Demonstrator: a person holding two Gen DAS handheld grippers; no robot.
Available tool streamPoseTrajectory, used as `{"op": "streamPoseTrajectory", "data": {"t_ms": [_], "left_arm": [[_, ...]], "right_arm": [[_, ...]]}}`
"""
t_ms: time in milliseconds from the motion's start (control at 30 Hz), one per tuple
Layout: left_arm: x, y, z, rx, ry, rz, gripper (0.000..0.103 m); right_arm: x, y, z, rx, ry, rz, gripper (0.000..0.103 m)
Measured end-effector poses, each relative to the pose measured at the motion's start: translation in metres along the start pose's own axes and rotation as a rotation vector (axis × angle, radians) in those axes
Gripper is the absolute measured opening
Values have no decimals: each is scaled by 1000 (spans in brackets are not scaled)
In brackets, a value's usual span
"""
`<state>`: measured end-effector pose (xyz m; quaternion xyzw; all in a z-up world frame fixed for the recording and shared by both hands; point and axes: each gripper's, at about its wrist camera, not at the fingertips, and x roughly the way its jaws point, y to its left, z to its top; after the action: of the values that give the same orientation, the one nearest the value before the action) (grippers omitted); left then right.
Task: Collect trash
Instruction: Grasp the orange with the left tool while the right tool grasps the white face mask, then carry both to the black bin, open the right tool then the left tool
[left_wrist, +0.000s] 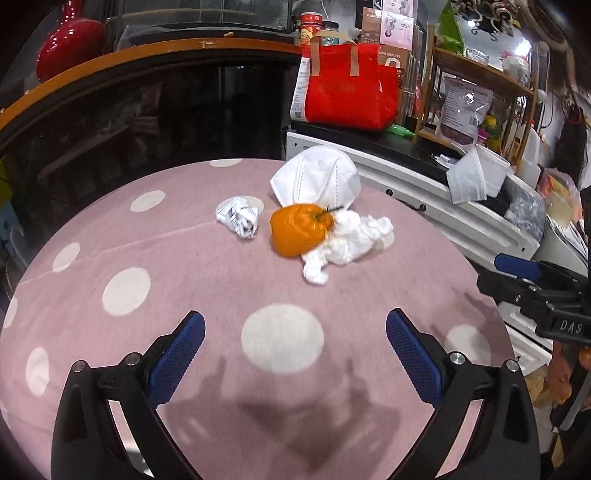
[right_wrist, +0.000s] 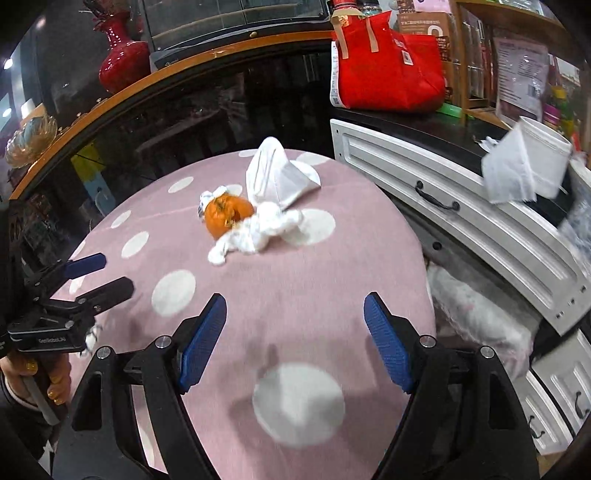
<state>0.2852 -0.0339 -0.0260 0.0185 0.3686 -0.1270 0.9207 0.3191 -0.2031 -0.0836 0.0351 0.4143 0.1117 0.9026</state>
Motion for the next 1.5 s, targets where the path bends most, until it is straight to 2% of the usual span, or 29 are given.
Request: {"op": "streamPoseTrajectory", "data": {"t_ms": [133, 233, 433, 500, 567, 600, 700, 800, 867, 900, 933, 967, 1033, 1100, 1267, 1500], "left_arm": [[31, 0, 24, -21, 19, -32, 97], [55, -7, 40, -17, 46, -61, 97], [98, -2, 65, -65, 75, -53, 97], [112, 6, 71, -110, 96, -74, 93], [122, 9, 74, -126, 128, -92, 80], [126, 10, 75, -132, 140, -112, 76], [124, 15, 75, -149, 127, -128, 68], [118, 17, 75, -148, 125, -140, 61], [115, 19, 72, -141, 123, -136, 59], [116, 19, 72, -137, 122, -134, 58], [116, 20, 71, -135, 120, -131, 57], [114, 21, 70, -136, 117, -127, 56], [112, 23, 68, -144, 110, -122, 53], [106, 28, 66, -156, 103, -118, 51], [74, 39, 60, -187, 57, -139, 50], [27, 33, 46, -173, -2, -147, 50]], "right_arm": [[23, -6, 25, -11, 0, -5, 77], [45, -18, 45, 32, 11, 15, 77], [84, -31, 75, 80, 33, 43, 76], [93, -28, 83, 62, 30, 42, 76], [102, -24, 94, 43, 29, 43, 76], [106, -23, 98, 37, 27, 48, 76], [121, -13, 113, -2, 24, 63, 75], [140, 1, 126, -67, 30, 38, 65], [156, 11, 130, -110, 49, 8, 53], [163, 13, 131, -120, 66, 6, 34], [168, 15, 130, -122, 83, 12, 22], [170, 16, 129, -121, 87, 15, 21], [167, 20, 126, -125, 71, 15, 14], [160, 20, 122, -114, 55, 16, 12], [124, 16, 115, -77, -11, 23, 11], [59, 23, 105, -76, -106, 35, 11]]}}
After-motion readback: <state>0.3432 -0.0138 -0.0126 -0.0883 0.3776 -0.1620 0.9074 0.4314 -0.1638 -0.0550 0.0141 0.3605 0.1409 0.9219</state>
